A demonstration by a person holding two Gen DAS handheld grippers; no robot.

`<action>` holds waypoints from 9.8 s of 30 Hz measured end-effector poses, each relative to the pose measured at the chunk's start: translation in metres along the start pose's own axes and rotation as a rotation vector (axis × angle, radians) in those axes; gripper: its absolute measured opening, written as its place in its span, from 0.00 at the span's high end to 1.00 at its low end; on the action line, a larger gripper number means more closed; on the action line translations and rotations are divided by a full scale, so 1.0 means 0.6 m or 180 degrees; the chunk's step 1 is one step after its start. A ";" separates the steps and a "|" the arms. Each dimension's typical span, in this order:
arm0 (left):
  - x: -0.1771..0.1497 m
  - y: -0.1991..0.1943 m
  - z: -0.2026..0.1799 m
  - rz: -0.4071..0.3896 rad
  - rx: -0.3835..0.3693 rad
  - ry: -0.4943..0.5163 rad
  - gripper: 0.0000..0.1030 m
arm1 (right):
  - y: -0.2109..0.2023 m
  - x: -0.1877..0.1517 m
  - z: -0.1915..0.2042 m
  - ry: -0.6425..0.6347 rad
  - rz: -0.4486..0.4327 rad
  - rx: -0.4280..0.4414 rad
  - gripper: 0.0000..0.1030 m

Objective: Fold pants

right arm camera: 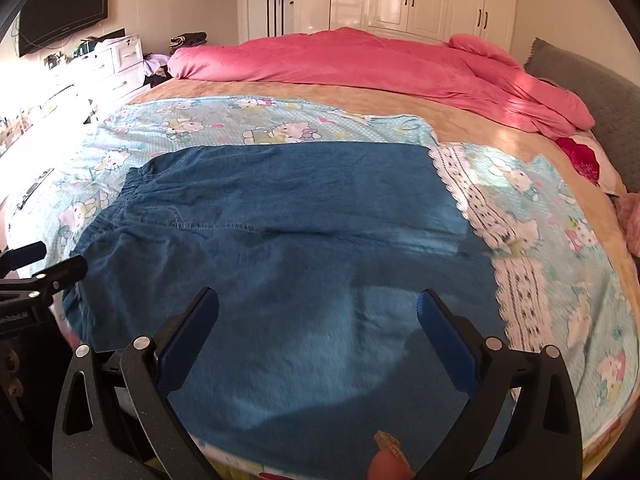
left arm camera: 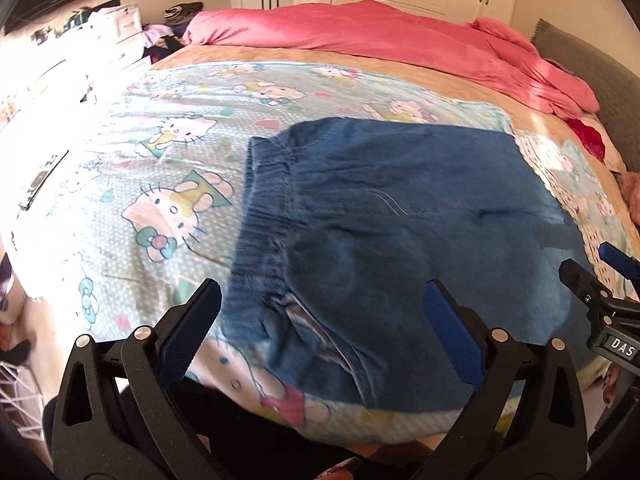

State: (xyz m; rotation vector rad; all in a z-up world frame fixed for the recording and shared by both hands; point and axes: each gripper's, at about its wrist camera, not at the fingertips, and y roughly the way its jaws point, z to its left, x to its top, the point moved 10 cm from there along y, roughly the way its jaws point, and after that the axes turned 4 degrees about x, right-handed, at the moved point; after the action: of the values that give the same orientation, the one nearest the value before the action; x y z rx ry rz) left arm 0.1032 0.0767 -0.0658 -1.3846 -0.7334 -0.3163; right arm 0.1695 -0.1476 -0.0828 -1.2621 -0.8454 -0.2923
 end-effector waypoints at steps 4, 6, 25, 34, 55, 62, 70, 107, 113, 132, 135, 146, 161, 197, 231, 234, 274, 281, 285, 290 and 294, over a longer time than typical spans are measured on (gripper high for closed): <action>0.017 0.017 0.015 0.0034 0.0019 -0.0060 0.08 | 0.025 0.030 0.010 -0.0070 -0.0020 0.0009 0.04; 0.025 0.027 0.021 0.0044 0.0033 -0.0071 0.08 | 0.040 0.047 0.016 -0.0105 -0.0024 0.0030 0.04; 0.113 0.133 0.096 0.0211 0.0233 -0.0225 0.08 | 0.183 0.153 0.037 -0.0390 0.0232 0.0157 0.04; 0.170 0.188 0.104 0.0246 0.0168 -0.0141 0.08 | 0.264 0.202 0.063 -0.0675 0.0384 0.0249 0.04; 0.191 0.271 0.069 0.0289 -0.0392 0.0216 0.63 | 0.386 0.232 0.105 -0.1311 0.0796 0.0360 0.04; 0.209 0.213 0.059 -0.0055 -0.0569 0.0246 0.73 | 0.403 0.237 0.134 -0.1675 0.0817 0.0378 0.04; 0.200 0.147 0.031 -0.0266 -0.0700 0.0380 0.75 | 0.381 0.219 0.157 -0.1789 0.0684 0.0787 0.51; 0.002 0.001 0.060 -0.0039 -0.0773 0.0566 0.67 | -0.049 -0.085 0.215 -0.1442 0.0157 0.1586 0.95; -0.023 0.003 0.072 0.0093 -0.0753 0.0532 0.65 | -0.036 -0.129 0.236 -0.1583 0.0280 0.1580 0.95; -0.024 -0.018 -0.002 0.0052 -0.0899 0.0527 0.59 | -0.058 -0.156 0.243 -0.1532 0.0388 0.1904 0.91; -0.053 0.010 0.000 0.0174 -0.0753 0.0608 0.59 | -0.084 -0.125 0.229 -0.1436 0.0145 0.1949 0.84; -0.069 0.009 0.000 0.0162 -0.0740 0.0677 0.59 | 0.016 -0.154 0.221 -0.1109 0.0728 0.1533 0.65; -0.042 -0.050 0.015 -0.0137 -0.0757 0.0491 0.48 | -0.067 -0.080 0.139 -0.0785 0.0240 0.1483 0.55; -0.073 -0.062 -0.195 0.0003 -0.1233 0.1024 0.09 | 0.035 0.081 -0.081 -0.0133 0.0087 0.0536 0.22; -0.103 0.011 -0.322 0.0464 -0.1809 0.1101 0.30 | 0.067 0.097 -0.255 0.0836 -0.0018 0.0300 0.90; -0.102 0.010 -0.324 0.0432 -0.1758 0.1129 0.41 | 0.003 0.081 -0.289 0.0937 -0.0138 0.0263 0.90; -0.154 -0.024 -0.298 0.0218 -0.1480 0.1839 0.98 | -0.185 -0.196 -0.252 0.0097 0.0029 -0.0246 0.69; -0.149 -0.035 -0.292 0.0160 -0.1484 0.1811 0.98 | -0.114 -0.210 -0.063 -0.1193 0.0275 0.0357 0.69; -0.149 -0.038 -0.288 0.0158 -0.1513 0.1789 0.98 | -0.080 -0.205 -0.035 -0.1648 0.0302 0.0189 0.69; -0.153 -0.037 -0.282 0.0187 -0.1532 0.1786 0.98 | -0.071 -0.214 -0.028 -0.1718 0.0415 0.0415 0.98; -0.161 -0.044 -0.278 0.0241 -0.1596 0.1809 0.98 | -0.088 -0.228 -0.027 -0.1710 0.0445 0.0628 0.98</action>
State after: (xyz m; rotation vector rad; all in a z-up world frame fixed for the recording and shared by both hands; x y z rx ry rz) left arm 0.0623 -0.1084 -0.1090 -1.6744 -0.1264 -0.8341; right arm 0.0508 -0.2128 -0.1410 -1.2213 -1.2012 0.2524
